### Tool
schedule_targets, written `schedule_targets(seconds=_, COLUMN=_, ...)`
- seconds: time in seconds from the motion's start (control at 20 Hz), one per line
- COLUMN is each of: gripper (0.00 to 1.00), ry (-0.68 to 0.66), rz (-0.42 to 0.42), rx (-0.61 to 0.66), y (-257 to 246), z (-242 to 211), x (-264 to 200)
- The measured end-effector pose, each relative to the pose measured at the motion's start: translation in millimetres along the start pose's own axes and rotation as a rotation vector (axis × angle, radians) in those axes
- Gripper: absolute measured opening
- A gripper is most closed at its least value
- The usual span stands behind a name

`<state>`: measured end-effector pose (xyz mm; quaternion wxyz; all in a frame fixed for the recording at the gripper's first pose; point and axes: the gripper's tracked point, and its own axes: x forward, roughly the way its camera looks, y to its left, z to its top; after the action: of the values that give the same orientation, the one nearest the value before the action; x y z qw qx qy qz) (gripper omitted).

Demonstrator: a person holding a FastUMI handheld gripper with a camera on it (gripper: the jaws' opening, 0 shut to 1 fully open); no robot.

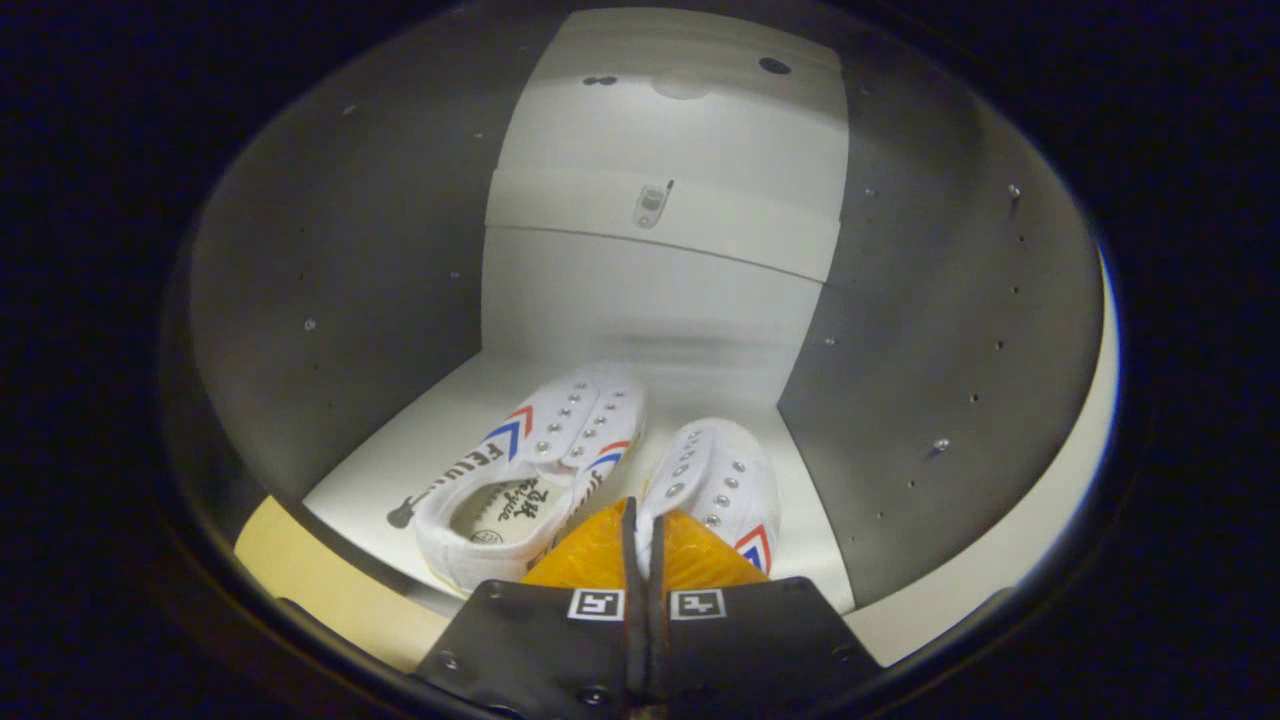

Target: Open the shoe cabinet door, grab the shoes and put them into the shoe cabinet, then close the shoe cabinet door.

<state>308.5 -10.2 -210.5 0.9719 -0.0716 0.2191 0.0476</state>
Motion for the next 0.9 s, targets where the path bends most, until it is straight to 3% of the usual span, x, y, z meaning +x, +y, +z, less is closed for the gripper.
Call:
schedule_targets(seconds=0.55, gripper=0.03, ry=-0.005, rz=-0.009, rx=0.03, y=-20.6, z=15.8, x=51.7)
schedule_targets(seconds=0.9, gripper=0.05, ry=0.009, rz=-0.027, rx=0.042, y=-24.4, z=11.6, x=54.7)
